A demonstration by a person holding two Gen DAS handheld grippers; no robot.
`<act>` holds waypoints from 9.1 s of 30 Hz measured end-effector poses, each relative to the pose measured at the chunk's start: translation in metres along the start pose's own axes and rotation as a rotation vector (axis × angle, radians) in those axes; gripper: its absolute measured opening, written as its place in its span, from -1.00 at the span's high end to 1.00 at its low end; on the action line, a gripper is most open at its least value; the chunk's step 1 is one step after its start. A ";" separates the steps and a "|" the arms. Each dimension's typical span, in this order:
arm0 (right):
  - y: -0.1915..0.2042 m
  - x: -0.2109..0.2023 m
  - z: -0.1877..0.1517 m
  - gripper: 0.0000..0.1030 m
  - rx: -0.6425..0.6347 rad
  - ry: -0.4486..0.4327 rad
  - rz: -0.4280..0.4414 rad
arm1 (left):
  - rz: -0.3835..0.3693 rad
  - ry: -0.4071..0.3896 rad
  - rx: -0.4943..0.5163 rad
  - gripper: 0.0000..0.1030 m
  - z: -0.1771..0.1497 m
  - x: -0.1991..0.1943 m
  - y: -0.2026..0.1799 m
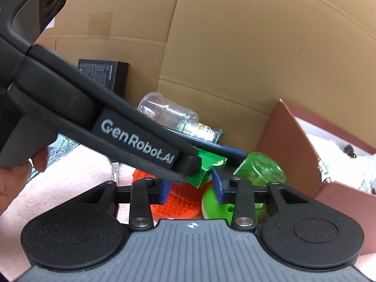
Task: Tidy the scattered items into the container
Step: 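Grasp the green box with the left gripper, then carry the green box with the left gripper into the red box, then open the left gripper to release the green box and withdraw, then grasp the green plug-in repeller by its base with the left gripper, then lift the green repeller with the left gripper and carry it over the red box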
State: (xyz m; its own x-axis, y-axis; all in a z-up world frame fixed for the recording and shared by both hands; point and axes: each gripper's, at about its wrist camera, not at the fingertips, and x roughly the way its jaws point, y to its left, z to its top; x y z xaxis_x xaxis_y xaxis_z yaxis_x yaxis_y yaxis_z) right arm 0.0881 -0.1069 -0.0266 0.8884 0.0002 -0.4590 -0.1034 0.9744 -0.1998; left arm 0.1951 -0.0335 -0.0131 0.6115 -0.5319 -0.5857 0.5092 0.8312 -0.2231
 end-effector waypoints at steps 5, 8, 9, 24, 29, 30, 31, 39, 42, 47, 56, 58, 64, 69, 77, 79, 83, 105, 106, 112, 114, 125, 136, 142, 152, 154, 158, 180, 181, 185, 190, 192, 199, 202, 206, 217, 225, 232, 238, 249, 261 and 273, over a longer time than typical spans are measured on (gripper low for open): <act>-0.002 -0.010 -0.001 0.32 0.021 0.002 0.020 | 0.026 -0.012 0.017 0.04 -0.004 -0.017 -0.010; 0.000 -0.025 -0.005 0.32 0.033 -0.005 0.052 | 0.048 -0.020 0.026 0.01 -0.013 -0.033 -0.021; 0.001 -0.032 -0.007 0.32 0.030 -0.007 0.062 | 0.055 -0.023 0.030 -0.03 -0.018 -0.039 -0.026; 0.032 -0.119 -0.078 0.17 0.037 0.108 0.210 | 0.029 0.076 -0.046 -0.60 -0.108 -0.086 -0.061; 0.031 -0.121 -0.080 -0.13 0.044 0.097 0.193 | 0.043 0.047 -0.006 -0.64 -0.103 -0.089 -0.066; 0.030 -0.118 -0.079 -0.14 0.049 0.096 0.195 | 0.036 0.046 -0.001 -0.64 -0.102 -0.088 -0.066; 0.029 -0.115 -0.079 -0.14 0.058 0.097 0.201 | 0.034 0.049 0.004 -0.63 -0.101 -0.085 -0.066; 0.023 -0.105 -0.073 -0.14 0.093 0.108 0.220 | -0.001 0.083 -0.007 -0.36 -0.097 -0.072 -0.059; 0.021 -0.103 -0.071 -0.13 0.106 0.109 0.254 | 0.003 0.078 -0.012 -0.42 -0.096 -0.074 -0.058; 0.020 -0.099 -0.069 -0.05 0.094 0.112 0.269 | -0.009 0.088 -0.011 -0.39 -0.096 -0.071 -0.056; 0.019 -0.096 -0.070 0.00 0.089 0.123 0.277 | -0.020 0.096 -0.025 -0.35 -0.096 -0.064 -0.052; 0.020 -0.095 -0.070 0.00 0.088 0.124 0.274 | -0.018 0.096 -0.025 -0.34 -0.096 -0.064 -0.051; 0.024 -0.102 -0.071 0.02 0.071 0.114 0.265 | -0.005 0.088 -0.009 -0.26 -0.098 -0.073 -0.059; 0.022 -0.120 -0.066 0.03 0.070 0.079 0.253 | -0.010 0.042 0.016 -0.27 -0.088 -0.091 -0.075; -0.007 -0.152 -0.040 0.02 0.080 -0.049 0.170 | -0.039 -0.079 0.105 -0.29 -0.045 -0.106 -0.113; -0.016 -0.156 -0.032 0.02 0.082 -0.077 0.143 | -0.047 -0.106 0.131 -0.29 -0.032 -0.104 -0.123; -0.036 -0.159 -0.018 0.02 0.070 -0.132 0.076 | -0.065 -0.160 0.175 -0.29 -0.005 -0.098 -0.142; -0.124 -0.073 0.002 -0.02 0.116 -0.110 -0.009 | -0.121 -0.138 0.165 -0.44 0.048 0.011 -0.143; -0.124 -0.070 0.001 -0.21 0.120 -0.109 -0.011 | -0.117 -0.137 0.159 -0.62 0.047 0.012 -0.141; -0.119 -0.059 -0.002 -0.56 0.110 -0.103 -0.021 | -0.085 -0.158 0.123 -1.00 0.043 0.007 -0.135; -0.117 -0.059 -0.006 -0.59 0.115 -0.102 -0.022 | -0.084 -0.154 0.107 -1.00 0.042 0.006 -0.133; -0.114 -0.072 -0.009 -0.94 0.116 -0.114 -0.037 | -0.086 -0.121 0.083 -1.00 0.034 0.004 -0.132; -0.101 -0.090 -0.008 -0.96 0.101 -0.137 -0.039 | -0.108 -0.121 0.034 -1.00 0.020 -0.019 -0.127; -0.079 -0.103 -0.016 -0.96 0.107 -0.138 -0.020 | -0.109 -0.124 -0.019 -1.00 -0.011 -0.040 -0.116; -0.015 -0.107 -0.045 -0.98 0.082 -0.089 -0.019 | -0.045 -0.093 -0.047 -1.00 -0.064 -0.057 -0.094; -0.007 -0.101 -0.050 -0.98 0.081 -0.056 -0.017 | -0.038 -0.098 -0.045 -1.00 -0.064 -0.056 -0.089; 0.001 -0.088 -0.056 -0.96 0.055 -0.005 -0.024 | -0.041 -0.089 -0.037 -1.00 -0.056 -0.045 -0.078; -0.041 -0.043 -0.048 -0.14 0.255 0.141 0.075 | -0.095 -0.012 0.106 -0.82 -0.016 0.038 -0.061; -0.042 -0.043 -0.048 -0.14 0.258 0.142 0.080 | -0.098 -0.011 0.110 -0.83 -0.016 0.040 -0.061; -0.042 -0.046 -0.048 -0.07 0.254 0.142 0.083 | -0.090 -0.019 0.143 -0.79 -0.019 0.042 -0.063; -0.047 -0.051 -0.049 0.31 0.260 0.138 0.097 | -0.048 -0.020 0.172 -0.58 -0.021 0.039 -0.069; -0.048 -0.051 -0.048 0.31 0.258 0.138 0.095 | -0.037 -0.018 0.167 -0.50 -0.022 0.036 -0.070; -0.039 -0.058 -0.054 0.33 0.246 0.134 0.130 | -0.034 0.001 0.125 -0.29 -0.037 0.015 -0.072; -0.033 -0.070 -0.059 0.33 0.232 0.137 0.144 | -0.026 0.003 0.133 -0.27 -0.050 0.001 -0.084; -0.028 -0.094 -0.070 0.34 0.215 0.146 0.172 | -0.030 0.016 0.123 -0.26 -0.070 -0.019 -0.099; -0.018 -0.142 -0.092 0.11 0.195 0.134 0.154 | -0.032 0.055 0.038 -0.62 -0.097 -0.039 -0.111; -0.015 -0.130 -0.084 -0.09 0.169 0.104 0.133 | -0.067 0.079 0.025 -0.57 -0.088 -0.030 -0.107; -0.018 -0.117 -0.080 -0.16 0.196 0.114 0.145 | -0.070 0.098 0.024 -0.56 -0.087 -0.021 -0.106; -0.017 -0.110 -0.079 -0.24 0.212 0.121 0.158 | -0.073 0.103 0.018 -0.55 -0.087 -0.019 -0.104; -0.019 -0.110 -0.078 -0.21 0.232 0.127 0.172 | -0.068 0.090 0.036 -0.36 -0.084 -0.029 -0.114; -0.040 -0.148 -0.051 -0.20 0.220 0.013 0.132 | -0.078 -0.018 0.121 -0.36 -0.042 -0.059 -0.155; -0.104 -0.149 0.000 -0.20 0.241 -0.123 0.000 | -0.147 -0.119 0.203 -0.36 0.047 -0.031 -0.194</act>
State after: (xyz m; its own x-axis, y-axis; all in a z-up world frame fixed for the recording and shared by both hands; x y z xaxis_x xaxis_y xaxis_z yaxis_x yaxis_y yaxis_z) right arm -0.0330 -0.2083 0.0625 0.9377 0.0136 -0.3471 -0.0075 0.9998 0.0190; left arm 0.1058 -0.1864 0.0847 0.5828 -0.6699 -0.4599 0.7017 0.7003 -0.1309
